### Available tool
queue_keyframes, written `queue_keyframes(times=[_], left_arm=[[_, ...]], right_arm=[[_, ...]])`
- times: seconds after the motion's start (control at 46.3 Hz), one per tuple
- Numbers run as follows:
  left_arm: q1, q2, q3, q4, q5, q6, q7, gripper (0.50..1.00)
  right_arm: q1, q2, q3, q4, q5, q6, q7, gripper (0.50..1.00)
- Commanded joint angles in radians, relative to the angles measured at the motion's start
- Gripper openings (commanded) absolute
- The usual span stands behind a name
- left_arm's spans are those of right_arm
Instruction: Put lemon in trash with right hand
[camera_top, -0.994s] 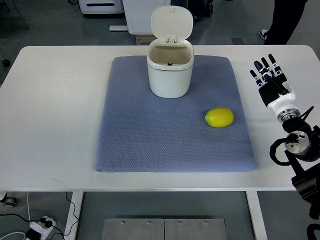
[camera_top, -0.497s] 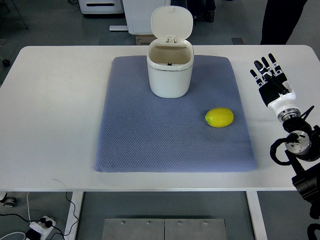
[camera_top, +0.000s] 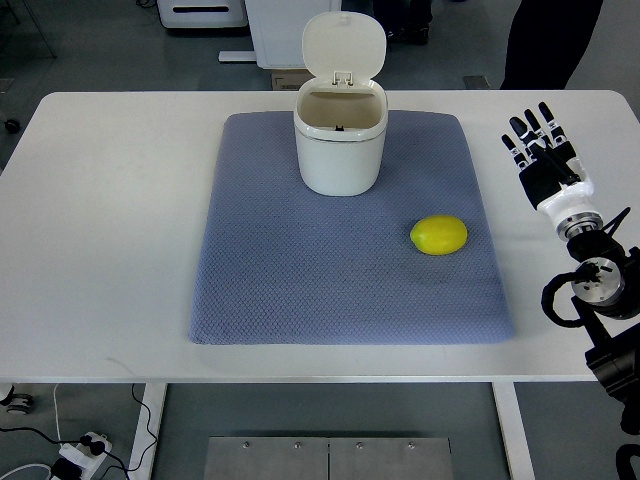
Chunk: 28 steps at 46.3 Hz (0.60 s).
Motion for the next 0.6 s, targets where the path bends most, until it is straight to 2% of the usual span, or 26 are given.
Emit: queue_keyframes(times=[0.0,0.583], left_arm=[[0.0,0.0,0.0,0.0,0.0,0.0,0.0,1.0],[0.0,0.0,0.0,0.0,0.0,0.0,0.0,1.0]], right_arm=[[0.002,0.0,0.0,0.0,0.0,0.0,0.0,1.0],[0.029,-0.014,-0.001,-0.002,0.003,0.0,0.0,1.0]])
